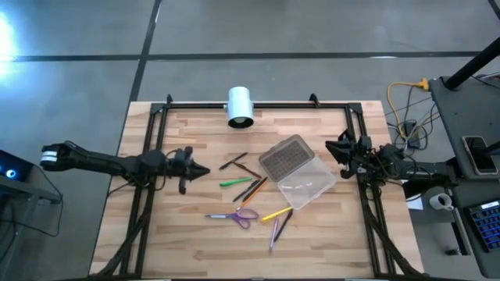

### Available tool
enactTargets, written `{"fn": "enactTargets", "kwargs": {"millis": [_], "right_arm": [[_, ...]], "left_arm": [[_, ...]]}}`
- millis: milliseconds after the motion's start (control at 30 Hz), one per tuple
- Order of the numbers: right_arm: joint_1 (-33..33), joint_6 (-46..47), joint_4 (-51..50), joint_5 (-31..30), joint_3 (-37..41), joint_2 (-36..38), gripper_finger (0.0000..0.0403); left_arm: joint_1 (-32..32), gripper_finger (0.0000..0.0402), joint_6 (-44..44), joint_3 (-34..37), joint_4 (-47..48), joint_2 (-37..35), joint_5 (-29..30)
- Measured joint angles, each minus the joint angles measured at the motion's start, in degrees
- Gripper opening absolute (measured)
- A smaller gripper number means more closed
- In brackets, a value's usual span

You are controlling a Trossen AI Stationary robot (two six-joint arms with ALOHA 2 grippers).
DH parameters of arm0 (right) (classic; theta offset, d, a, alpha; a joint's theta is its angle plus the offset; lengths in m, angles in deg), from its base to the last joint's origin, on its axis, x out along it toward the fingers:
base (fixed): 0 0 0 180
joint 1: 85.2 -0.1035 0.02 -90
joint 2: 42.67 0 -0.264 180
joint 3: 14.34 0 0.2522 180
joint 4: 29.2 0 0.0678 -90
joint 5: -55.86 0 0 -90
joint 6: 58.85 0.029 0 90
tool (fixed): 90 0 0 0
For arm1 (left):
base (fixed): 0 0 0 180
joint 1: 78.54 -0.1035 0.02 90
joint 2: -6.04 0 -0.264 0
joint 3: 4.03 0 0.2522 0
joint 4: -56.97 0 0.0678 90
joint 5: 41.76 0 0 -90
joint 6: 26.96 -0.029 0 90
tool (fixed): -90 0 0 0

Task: Pick & place school supplies into a supply box
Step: Put the black pen into the supply box

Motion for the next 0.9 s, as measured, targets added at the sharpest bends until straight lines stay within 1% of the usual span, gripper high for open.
{"fn": "enactTargets", "kwargs": {"millis": [100,167,267,333,367,500,600,733,800,900], "right_arm": [[0.00,0.01,1.53,0.00,0.00,0.02,0.0054],[0.00,2.09,2.29,0.02,0.00,-0.02,0.0054],[0.01,11.70,3.92,-0.17,0.00,0.00,0.0054],[0.00,17.32,5.11,-0.17,0.00,0.00,0.0054],[0.00,19.22,5.63,-0.29,0.00,0.00,0.0054],[0.00,26.64,8.03,-1.07,0.00,0.00,0.0054],[0.01,28.55,9.60,-3.17,0.00,0.00,0.0054],[0.00,29.64,11.22,-3.33,-0.02,0.02,0.0054],[-0.01,30.08,10.96,-6.62,-0.02,-0.11,0.0054],[0.00,34.53,10.89,-14.56,-0.02,-0.89,0.0054]], "left_arm": [[0.00,0.0008,6.89,-0.02,-8.76,0.00,0.00],[0.00,0.0008,10.73,-0.02,-14.62,-0.09,0.16],[0.00,0.0008,22.27,-0.13,-22.94,-0.11,3.71],[0.00,0.0008,29.36,-0.32,-24.83,-0.20,6.38],[0.00,0.0008,30.84,-0.44,-24.85,-0.51,7.47],[0.00,0.0008,30.22,-1.09,-24.42,-0.70,11.04],[0.00,0.0008,30.74,-2.08,-24.38,-0.17,12.17],[-0.04,0.0008,30.19,-4.32,-24.38,1.09,12.54],[-0.05,0.0008,26.52,-5.54,-24.43,2.05,14.15],[-0.03,0.0008,23.47,-7.68,-24.37,3.79,14.52]]}}
